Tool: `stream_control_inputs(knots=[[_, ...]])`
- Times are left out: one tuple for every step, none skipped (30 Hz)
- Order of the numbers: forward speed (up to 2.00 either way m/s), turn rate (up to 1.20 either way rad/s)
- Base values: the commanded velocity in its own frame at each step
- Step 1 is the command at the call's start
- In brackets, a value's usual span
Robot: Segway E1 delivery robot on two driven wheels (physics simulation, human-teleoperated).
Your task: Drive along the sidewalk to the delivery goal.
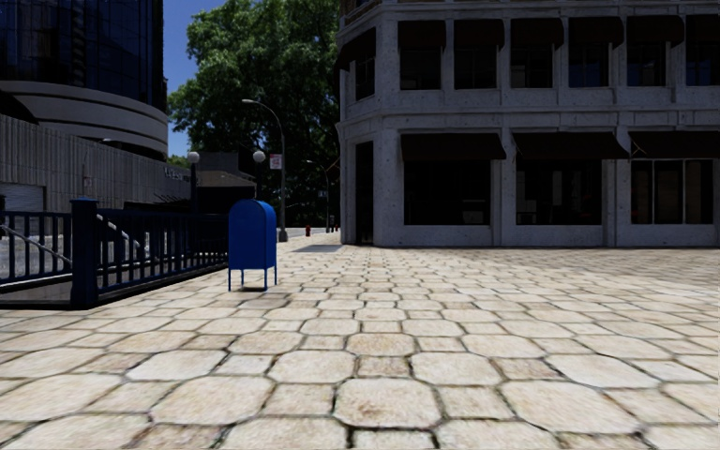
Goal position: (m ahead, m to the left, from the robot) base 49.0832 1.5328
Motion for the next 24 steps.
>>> stream_control_inputs(knots=[[2.00,0.00],[2.00,0.00],[2.00,0.00],[2.00,0.00],[2.00,0.00],[2.00,0.00],[2.00,0.00],[2.00,0.00],[2.00,0.00],[2.00,0.00],[2.00,0.00],[2.00,0.00],[2.00,0.00],[2.00,0.00],[2.00,0.00],[2.00,0.00],[2.00,0.00],[2.00,0.00],[2.00,0.00],[2.00,0.00],[2.00,0.00],[2.00,0.00],[2.00,0.00],[2.00,0.00]])
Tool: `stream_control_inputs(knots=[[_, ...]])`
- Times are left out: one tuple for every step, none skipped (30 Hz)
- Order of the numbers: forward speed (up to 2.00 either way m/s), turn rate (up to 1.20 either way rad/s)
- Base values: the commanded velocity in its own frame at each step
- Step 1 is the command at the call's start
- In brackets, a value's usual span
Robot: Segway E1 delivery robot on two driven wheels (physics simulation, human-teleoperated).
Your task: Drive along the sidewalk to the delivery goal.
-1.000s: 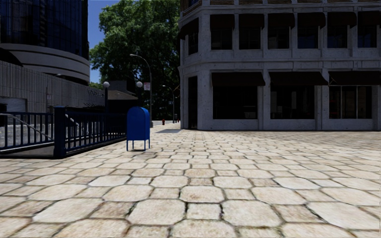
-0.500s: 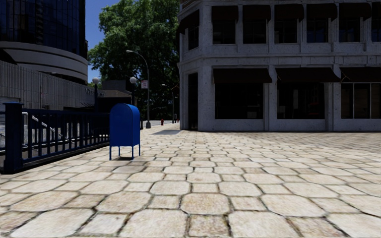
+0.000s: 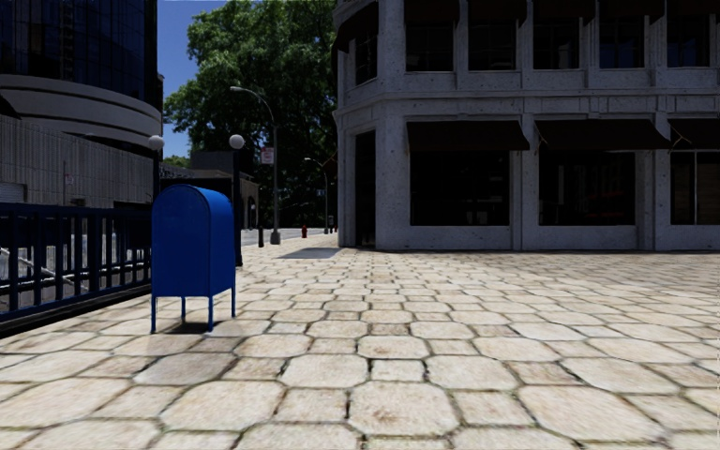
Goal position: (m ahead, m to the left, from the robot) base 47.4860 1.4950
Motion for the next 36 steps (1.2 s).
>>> stream_control_inputs(knots=[[2.00,0.00],[2.00,0.00],[2.00,0.00],[2.00,0.00],[2.00,0.00],[2.00,0.00],[2.00,0.00],[2.00,0.00],[2.00,0.00],[2.00,0.00],[2.00,0.00],[2.00,0.00],[2.00,0.00],[2.00,0.00],[2.00,0.00],[2.00,0.00],[2.00,0.00],[2.00,0.00],[2.00,0.00],[2.00,0.00],[2.00,0.04],[2.00,0.08],[2.00,0.09],[2.00,0.10],[2.00,0.10],[2.00,0.11],[2.00,0.11],[2.00,0.11],[2.00,0.12],[2.00,0.12],[2.00,0.12],[2.00,0.14],[2.00,0.16],[2.00,0.17],[2.00,0.17],[2.00,0.17]])
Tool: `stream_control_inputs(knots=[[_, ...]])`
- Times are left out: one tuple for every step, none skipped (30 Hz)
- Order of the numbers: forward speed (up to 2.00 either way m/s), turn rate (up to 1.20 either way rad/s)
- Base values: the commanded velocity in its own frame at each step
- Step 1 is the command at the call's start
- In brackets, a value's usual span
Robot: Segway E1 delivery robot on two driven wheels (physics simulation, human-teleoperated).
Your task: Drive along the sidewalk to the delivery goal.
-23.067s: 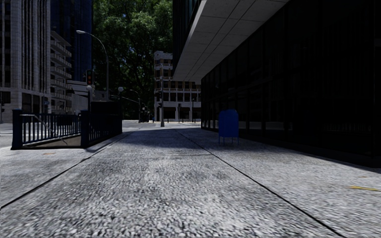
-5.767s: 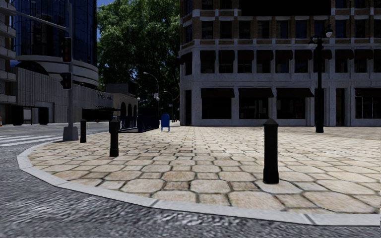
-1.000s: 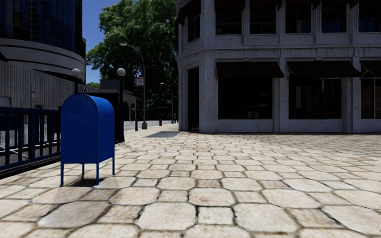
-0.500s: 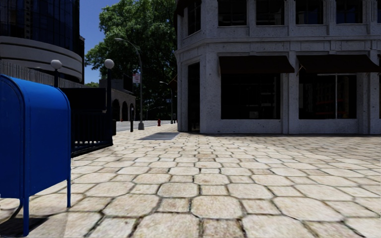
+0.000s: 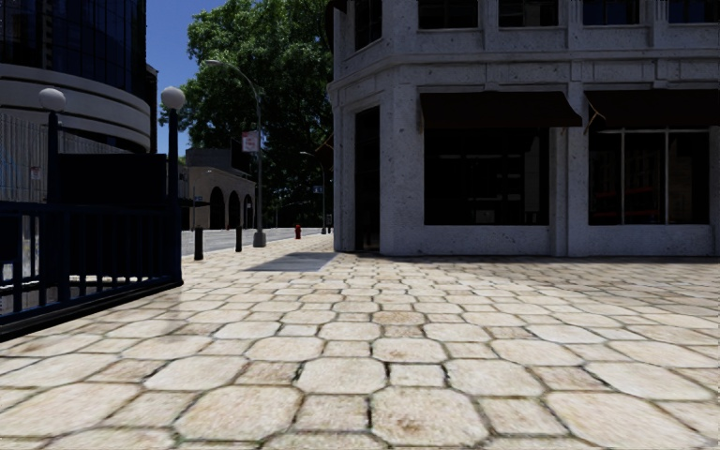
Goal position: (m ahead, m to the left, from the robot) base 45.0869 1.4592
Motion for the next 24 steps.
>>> stream_control_inputs(knots=[[2.00,0.18],[2.00,0.18],[2.00,0.18],[2.00,0.18],[2.00,0.20],[2.00,0.20],[2.00,0.21],[2.00,0.21],[2.00,0.21],[2.00,0.21],[2.00,0.23],[2.00,0.25],[2.00,0.27],[2.00,0.29],[2.00,0.29],[2.00,0.31],[2.00,0.33],[2.00,0.34],[2.00,0.34],[2.00,0.35],[2.00,0.36],[2.00,0.37],[2.00,0.38],[2.00,0.38]])
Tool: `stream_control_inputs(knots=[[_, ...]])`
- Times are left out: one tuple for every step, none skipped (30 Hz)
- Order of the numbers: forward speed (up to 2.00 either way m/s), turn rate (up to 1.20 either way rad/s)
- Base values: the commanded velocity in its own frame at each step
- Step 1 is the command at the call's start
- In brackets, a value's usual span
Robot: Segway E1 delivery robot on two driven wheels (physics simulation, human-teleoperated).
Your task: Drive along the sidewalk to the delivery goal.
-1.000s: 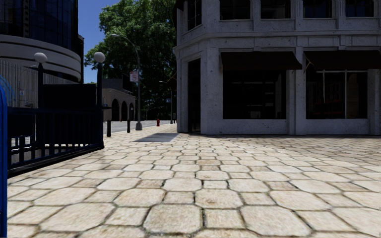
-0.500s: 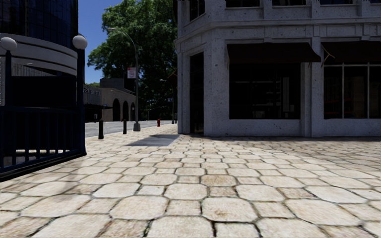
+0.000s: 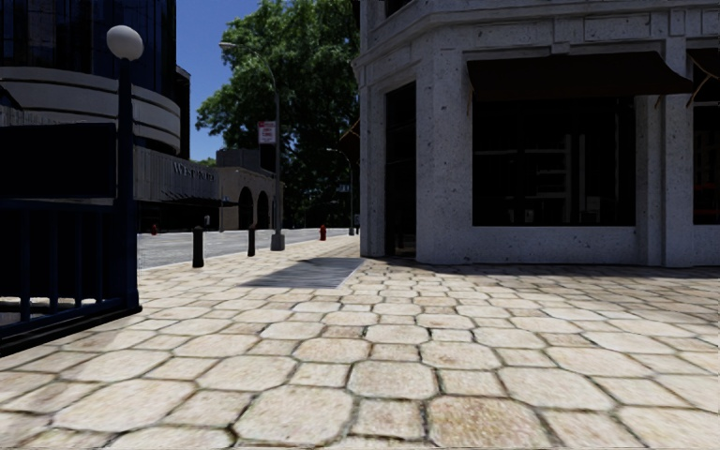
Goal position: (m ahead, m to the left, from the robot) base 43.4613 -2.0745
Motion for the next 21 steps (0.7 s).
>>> stream_control_inputs(knots=[[2.00,0.38],[2.00,0.39],[2.00,0.39],[2.00,0.40],[2.00,0.40],[2.00,0.41],[2.00,0.41],[2.00,0.42],[2.00,0.42],[2.00,0.42],[2.00,0.42],[2.00,0.42],[2.00,0.42],[2.00,0.42],[2.00,0.42],[2.00,0.42],[2.00,0.42],[2.00,0.42],[2.00,0.34],[2.00,0.34],[2.00,0.23]])
